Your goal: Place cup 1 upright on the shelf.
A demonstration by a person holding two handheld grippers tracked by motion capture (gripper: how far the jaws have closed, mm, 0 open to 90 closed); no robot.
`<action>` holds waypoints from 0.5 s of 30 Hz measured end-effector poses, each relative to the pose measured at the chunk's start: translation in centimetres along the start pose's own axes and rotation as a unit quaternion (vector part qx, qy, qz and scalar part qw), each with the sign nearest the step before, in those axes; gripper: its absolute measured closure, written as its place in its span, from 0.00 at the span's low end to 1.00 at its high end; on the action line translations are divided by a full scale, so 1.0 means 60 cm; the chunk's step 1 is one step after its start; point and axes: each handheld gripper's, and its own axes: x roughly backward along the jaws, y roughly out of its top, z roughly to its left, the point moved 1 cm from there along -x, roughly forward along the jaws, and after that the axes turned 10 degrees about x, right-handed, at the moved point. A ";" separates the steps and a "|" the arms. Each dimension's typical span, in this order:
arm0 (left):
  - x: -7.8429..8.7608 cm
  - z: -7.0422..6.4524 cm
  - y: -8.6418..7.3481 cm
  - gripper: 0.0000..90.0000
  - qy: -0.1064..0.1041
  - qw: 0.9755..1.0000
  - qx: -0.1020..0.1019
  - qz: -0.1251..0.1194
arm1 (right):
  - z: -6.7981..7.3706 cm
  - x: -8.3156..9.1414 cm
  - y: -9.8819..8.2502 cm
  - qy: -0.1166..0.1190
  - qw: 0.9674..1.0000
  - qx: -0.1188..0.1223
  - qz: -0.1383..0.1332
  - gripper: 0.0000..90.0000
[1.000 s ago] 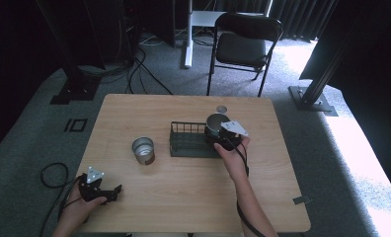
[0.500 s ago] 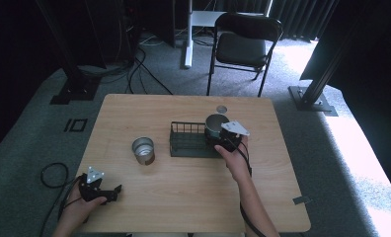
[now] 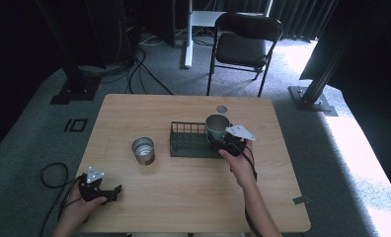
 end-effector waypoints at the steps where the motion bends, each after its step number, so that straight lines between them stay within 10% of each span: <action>1: 0.000 0.000 0.000 0.00 0.000 1.000 0.000 0.000 | -0.001 0.004 -0.001 -0.001 1.000 -0.001 -0.003 0.12; 15: 0.000 0.000 0.000 0.00 0.000 1.000 0.000 0.000 | -0.008 0.046 -0.026 0.001 1.000 0.000 -0.009 0.12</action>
